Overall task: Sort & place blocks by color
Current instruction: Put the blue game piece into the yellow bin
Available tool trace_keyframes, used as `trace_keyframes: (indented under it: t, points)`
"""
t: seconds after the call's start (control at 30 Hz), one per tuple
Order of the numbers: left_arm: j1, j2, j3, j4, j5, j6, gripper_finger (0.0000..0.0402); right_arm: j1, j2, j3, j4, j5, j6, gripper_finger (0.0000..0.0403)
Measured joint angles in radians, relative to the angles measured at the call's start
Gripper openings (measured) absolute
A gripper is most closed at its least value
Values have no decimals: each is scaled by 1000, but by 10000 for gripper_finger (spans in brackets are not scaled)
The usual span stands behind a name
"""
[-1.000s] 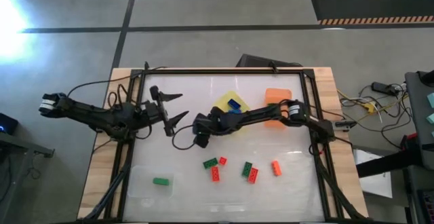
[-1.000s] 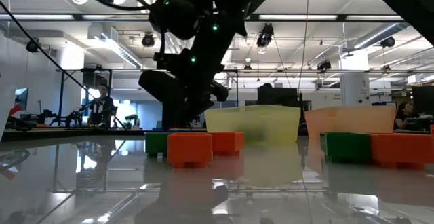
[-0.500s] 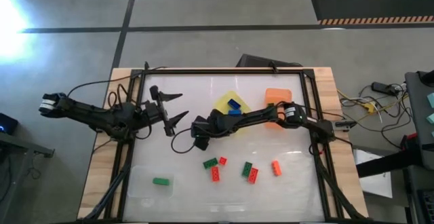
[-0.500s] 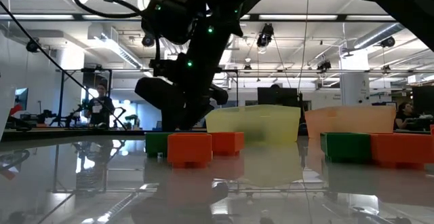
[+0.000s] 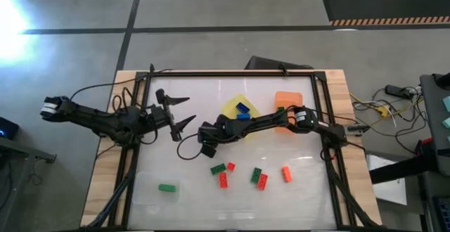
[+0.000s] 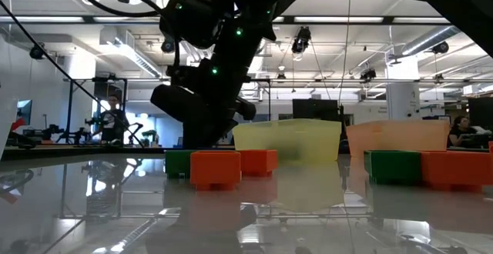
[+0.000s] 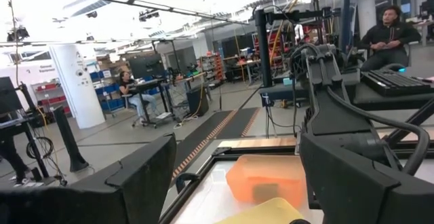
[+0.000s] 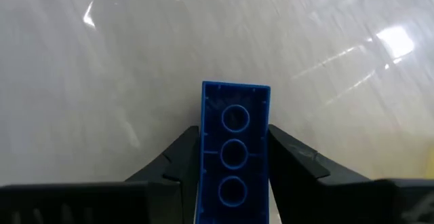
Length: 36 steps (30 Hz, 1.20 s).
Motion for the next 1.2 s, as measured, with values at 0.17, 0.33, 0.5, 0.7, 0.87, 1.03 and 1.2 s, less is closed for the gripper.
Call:
trace_keyframes:
  t: [0.17, 0.33, 0.5, 0.7, 0.87, 1.03, 1.2]
  points:
    - [0, 1, 0, 0, 0, 0, 294, 0, 0, 0, 2, -1, -16, 123]
    - [0, 1, 0, -1, 0, 0, 294, 0, -14, -1, 0, 0, -26, 127]
    - [0, 1, 0, -1, 0, 0, 294, 5, -54, -1, -17, 3, -47, 127]
    - [0, 1, 0, -1, 0, 0, 294, 24, -120, -1, -39, -3, -83, 127]
    - [0, 1, 0, -1, 0, 0, 294, 32, -194, -1, -129, -5, -101, 128]
    - [1, 1, 0, -2, 0, -1, 294, 30, -260, -1, -266, 61, -103, 128]
    - [1, 2, 0, -2, 1, -1, 294, 16, -325, -19, -400, 167, -104, 128]
